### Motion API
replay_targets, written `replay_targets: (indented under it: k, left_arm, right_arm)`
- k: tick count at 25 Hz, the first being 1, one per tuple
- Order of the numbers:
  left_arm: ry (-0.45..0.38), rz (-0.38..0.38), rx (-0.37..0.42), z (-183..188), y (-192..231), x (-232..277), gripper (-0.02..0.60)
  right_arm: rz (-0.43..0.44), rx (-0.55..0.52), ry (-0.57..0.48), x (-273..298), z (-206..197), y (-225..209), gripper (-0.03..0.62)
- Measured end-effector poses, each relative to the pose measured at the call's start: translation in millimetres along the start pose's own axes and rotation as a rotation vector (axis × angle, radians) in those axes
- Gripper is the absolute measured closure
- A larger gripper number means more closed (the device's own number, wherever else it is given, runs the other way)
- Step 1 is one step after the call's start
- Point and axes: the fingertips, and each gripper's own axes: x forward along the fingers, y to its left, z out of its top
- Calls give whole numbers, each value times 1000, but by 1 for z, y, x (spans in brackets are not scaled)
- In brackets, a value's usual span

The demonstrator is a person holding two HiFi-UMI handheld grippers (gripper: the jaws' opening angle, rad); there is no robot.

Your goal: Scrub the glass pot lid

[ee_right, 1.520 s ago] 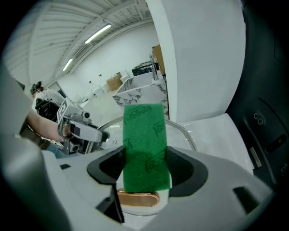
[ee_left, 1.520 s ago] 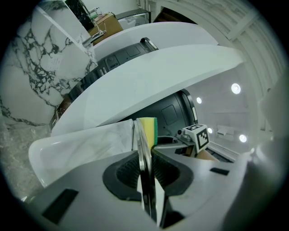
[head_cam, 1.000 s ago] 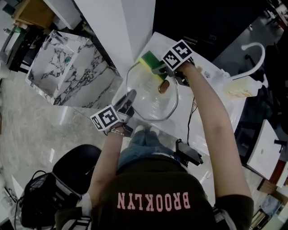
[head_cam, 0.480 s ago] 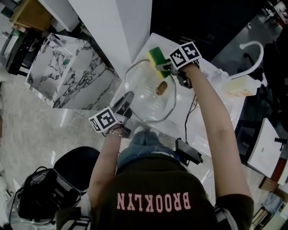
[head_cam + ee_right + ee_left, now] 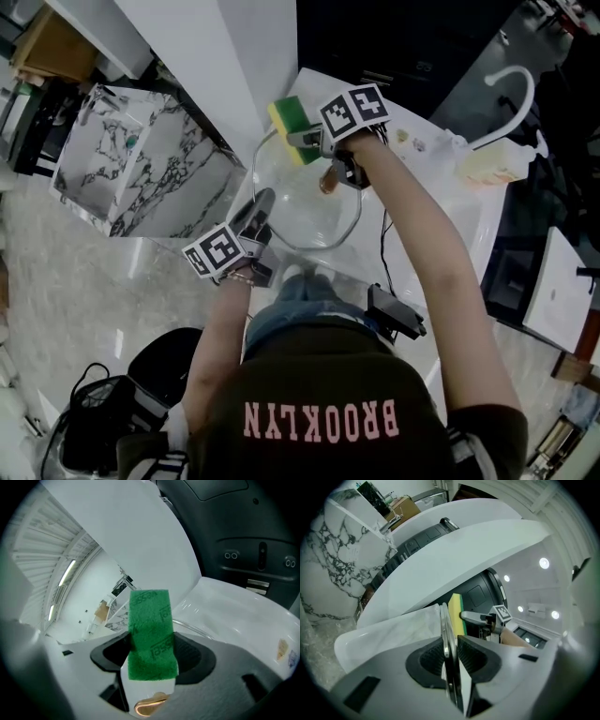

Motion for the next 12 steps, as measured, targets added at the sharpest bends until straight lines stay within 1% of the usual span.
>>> replay_targets:
  k: [4,7,10,12]
  left_arm:
    - [13,1,23,-3,-4,2,517]
    - [17,-3,27,-5,-6,4,517]
    - [-7,-3,19,-4,-7,5,517]
    - [-35,-1,1,-3,-5,4,518]
  right_arm:
    - [-28,4,1,0,-3,-6,319]
    - [-64,-16,33,-2,-12,-13,318]
    - [-121,-42,76,-3,-24,-25,319]
    - [-141,-34,90,-6,-33,-34,319]
